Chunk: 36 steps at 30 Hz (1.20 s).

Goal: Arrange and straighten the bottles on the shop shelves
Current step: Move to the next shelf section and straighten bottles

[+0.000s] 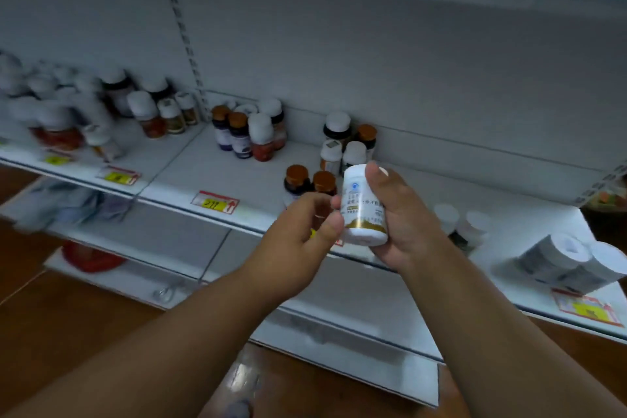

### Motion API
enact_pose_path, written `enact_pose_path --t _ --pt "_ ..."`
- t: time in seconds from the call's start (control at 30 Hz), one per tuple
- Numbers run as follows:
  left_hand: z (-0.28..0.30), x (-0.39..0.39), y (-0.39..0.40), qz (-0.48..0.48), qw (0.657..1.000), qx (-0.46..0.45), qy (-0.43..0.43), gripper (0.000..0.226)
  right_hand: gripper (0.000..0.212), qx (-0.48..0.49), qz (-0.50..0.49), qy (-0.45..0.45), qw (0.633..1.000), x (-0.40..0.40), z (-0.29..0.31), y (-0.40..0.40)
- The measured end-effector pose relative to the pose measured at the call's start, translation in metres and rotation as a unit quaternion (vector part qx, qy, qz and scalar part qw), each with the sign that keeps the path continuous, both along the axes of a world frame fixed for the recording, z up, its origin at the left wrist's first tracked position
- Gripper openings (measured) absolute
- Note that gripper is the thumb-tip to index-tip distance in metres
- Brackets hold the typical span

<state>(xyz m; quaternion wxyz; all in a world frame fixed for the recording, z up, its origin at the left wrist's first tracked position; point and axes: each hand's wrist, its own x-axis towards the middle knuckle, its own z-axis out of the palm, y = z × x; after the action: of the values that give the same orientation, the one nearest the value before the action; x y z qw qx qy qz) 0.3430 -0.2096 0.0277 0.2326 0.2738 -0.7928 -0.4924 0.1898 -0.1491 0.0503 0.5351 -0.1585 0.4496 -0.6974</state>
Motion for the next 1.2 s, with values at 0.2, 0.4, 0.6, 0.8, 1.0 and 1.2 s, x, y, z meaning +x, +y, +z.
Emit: enact_pose_path --t 0.2,0.4,0.6,0.8,1.0,1.2 --pt "0.010 0.111 -0.034 0.115 0.992 0.053 0.028 0.048 0.033 -0.061 0.039 0.070 0.995 0.108 0.005 -0.065" --pt "0.011 0.275 -0.091 0.176 0.984 0.003 -0.033 0.049 0.024 -0.108 0.104 0.130 0.980 0.270 0.002 -0.146" --pt "0.016 0.436 -0.149 0.247 0.968 0.019 -0.028 0.062 0.027 -0.116 0.180 0.178 0.960 0.426 0.012 -0.227" --pt "0.002 0.508 -0.232 0.304 0.952 0.031 0.009 0.055 0.036 -0.081 0.227 0.217 0.946 0.494 -0.004 -0.321" --pt "0.000 0.541 -0.343 0.323 0.945 0.048 -0.012 0.052 0.028 -0.074 0.276 0.240 0.928 0.541 -0.012 -0.444" --pt "0.014 0.603 -0.446 0.375 0.925 0.001 -0.051 0.051 0.022 -0.098 0.324 0.305 0.890 0.599 0.005 -0.559"
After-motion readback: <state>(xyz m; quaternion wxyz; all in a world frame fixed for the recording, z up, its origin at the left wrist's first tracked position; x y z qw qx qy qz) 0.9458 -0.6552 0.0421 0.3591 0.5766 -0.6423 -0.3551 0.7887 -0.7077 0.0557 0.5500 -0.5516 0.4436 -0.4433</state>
